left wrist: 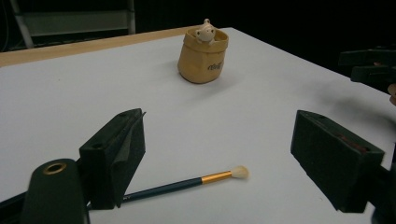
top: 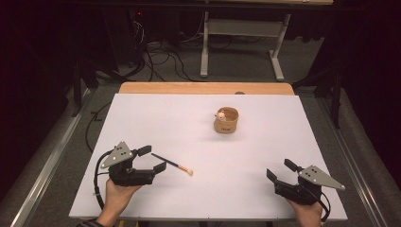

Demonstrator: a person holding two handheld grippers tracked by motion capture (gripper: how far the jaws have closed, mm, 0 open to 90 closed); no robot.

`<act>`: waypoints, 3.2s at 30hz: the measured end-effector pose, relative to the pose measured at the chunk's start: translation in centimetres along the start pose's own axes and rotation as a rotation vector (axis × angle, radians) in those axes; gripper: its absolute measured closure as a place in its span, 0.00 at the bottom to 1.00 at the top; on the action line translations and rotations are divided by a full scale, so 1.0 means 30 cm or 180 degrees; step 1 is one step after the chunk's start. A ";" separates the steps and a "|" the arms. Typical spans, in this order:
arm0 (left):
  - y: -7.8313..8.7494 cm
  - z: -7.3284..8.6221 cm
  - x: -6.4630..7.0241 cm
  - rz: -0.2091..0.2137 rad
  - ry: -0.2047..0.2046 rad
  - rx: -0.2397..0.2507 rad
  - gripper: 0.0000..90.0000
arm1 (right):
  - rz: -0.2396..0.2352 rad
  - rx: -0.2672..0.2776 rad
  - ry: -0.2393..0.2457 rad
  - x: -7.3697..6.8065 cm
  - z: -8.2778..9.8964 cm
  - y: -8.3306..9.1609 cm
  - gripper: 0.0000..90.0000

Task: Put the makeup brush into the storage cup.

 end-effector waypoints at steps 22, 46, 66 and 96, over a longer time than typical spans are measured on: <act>-0.066 -0.043 0.006 0.0067 -0.0054 -0.0025 0.20 | -0.0024 -0.0023 -0.0008 -0.005 0.003 -0.002 0.28; -0.140 -0.080 -0.001 0.0131 -0.0008 -0.0004 0.20 | -0.0049 -0.0035 -0.0015 -0.007 0.004 -0.004 0.28; -0.245 -0.123 -0.014 0.0180 0.0018 -0.0031 0.20 | -0.0033 -0.0031 -0.0048 -0.002 0.005 -0.002 0.28; -0.293 -0.125 -0.027 0.0189 -0.0008 -0.0313 0.20 | -0.0047 -0.0060 -0.0034 -0.005 0.007 -0.006 0.28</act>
Point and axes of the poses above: each handheld gripper's, and its own axes: y roughly backward along the jaws, z roughly out of its underside, x roughly to its right, the point moved 7 cm from there along -y, roughly forward along the jaws, and after that the axes turned 7 degrees about x, right-handed, at the moved point
